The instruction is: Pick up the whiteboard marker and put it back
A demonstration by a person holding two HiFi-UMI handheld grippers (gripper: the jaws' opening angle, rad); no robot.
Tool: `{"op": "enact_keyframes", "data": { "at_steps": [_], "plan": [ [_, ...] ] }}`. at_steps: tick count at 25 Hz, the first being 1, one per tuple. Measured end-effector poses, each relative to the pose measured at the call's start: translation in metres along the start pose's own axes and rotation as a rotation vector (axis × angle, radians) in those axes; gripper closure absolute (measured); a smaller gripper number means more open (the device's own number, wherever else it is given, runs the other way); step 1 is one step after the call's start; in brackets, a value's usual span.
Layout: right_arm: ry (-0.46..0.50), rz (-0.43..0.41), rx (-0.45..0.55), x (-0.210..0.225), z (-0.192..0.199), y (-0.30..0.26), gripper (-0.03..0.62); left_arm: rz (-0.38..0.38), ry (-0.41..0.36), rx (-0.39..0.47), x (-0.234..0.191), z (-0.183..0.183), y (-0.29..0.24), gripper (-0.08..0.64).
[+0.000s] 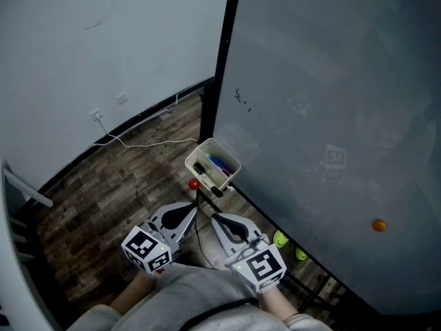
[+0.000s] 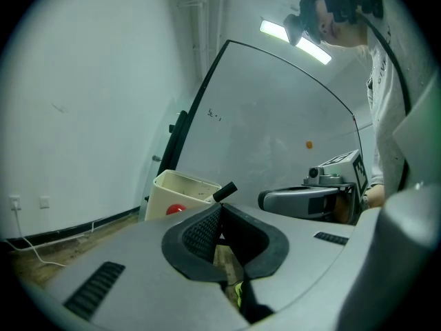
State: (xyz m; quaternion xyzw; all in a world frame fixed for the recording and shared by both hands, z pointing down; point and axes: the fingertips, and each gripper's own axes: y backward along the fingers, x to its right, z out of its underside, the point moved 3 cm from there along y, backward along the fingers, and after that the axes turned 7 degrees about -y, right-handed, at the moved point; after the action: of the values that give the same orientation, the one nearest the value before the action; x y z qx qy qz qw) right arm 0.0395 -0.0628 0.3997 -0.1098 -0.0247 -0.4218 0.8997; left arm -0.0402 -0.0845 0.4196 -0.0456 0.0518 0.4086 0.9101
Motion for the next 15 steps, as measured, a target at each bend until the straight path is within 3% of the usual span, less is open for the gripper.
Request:
{"op": "enact_keyframes", "data": {
  "at_steps": [15],
  "plan": [
    [-0.023,-0.010,-0.002,-0.0032,0.0085,0.0051,0.574,-0.004,0.004,-0.005,0.0069,0.0067,0.0045,0.545]
  ]
}}
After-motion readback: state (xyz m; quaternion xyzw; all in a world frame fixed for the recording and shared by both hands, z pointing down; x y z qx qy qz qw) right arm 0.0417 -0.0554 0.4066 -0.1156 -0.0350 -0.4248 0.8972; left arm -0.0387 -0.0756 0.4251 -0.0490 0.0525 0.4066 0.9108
